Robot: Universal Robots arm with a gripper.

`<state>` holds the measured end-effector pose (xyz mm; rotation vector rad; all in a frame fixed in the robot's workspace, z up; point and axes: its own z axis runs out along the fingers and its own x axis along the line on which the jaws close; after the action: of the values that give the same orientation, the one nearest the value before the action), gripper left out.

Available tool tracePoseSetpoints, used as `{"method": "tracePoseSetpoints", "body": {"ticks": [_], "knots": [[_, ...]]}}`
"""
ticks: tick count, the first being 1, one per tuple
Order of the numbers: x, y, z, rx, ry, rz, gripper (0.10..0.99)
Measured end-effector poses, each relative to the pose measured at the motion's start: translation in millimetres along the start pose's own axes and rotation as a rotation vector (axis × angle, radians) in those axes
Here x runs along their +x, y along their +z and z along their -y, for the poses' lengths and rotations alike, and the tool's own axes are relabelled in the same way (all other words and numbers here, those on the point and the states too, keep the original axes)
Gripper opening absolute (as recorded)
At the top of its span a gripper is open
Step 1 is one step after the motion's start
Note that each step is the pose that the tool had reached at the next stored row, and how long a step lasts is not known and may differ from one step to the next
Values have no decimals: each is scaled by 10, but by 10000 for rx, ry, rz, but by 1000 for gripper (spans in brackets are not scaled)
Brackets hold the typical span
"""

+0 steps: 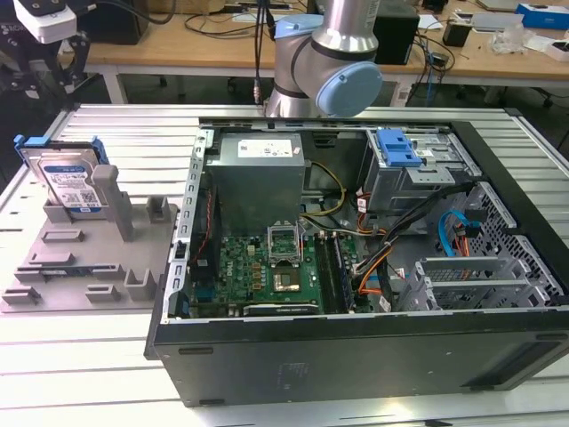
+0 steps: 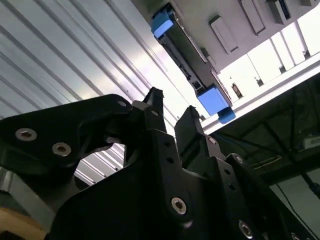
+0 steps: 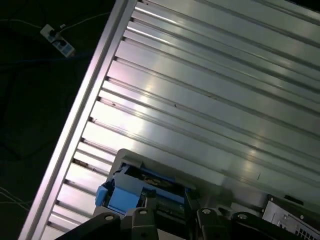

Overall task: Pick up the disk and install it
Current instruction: 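Pick up the disk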

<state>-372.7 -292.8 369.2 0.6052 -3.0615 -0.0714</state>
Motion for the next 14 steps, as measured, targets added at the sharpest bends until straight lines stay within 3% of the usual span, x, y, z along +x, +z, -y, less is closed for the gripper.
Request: {"method": "tracePoseSetpoints", "body": {"ticks": [1, 7, 10, 11, 12, 14], "knots": [[0, 0, 0, -1, -240, -21, 420], [0, 0, 0, -5, -1169, -101, 420], [0, 0, 0, -3, -2044, -164, 420], [0, 0, 0, 1, -2382, -181, 431], [0, 0, 0, 6, -2684, -197, 498], [0, 0, 0, 5, -2892, -203, 498]]}}
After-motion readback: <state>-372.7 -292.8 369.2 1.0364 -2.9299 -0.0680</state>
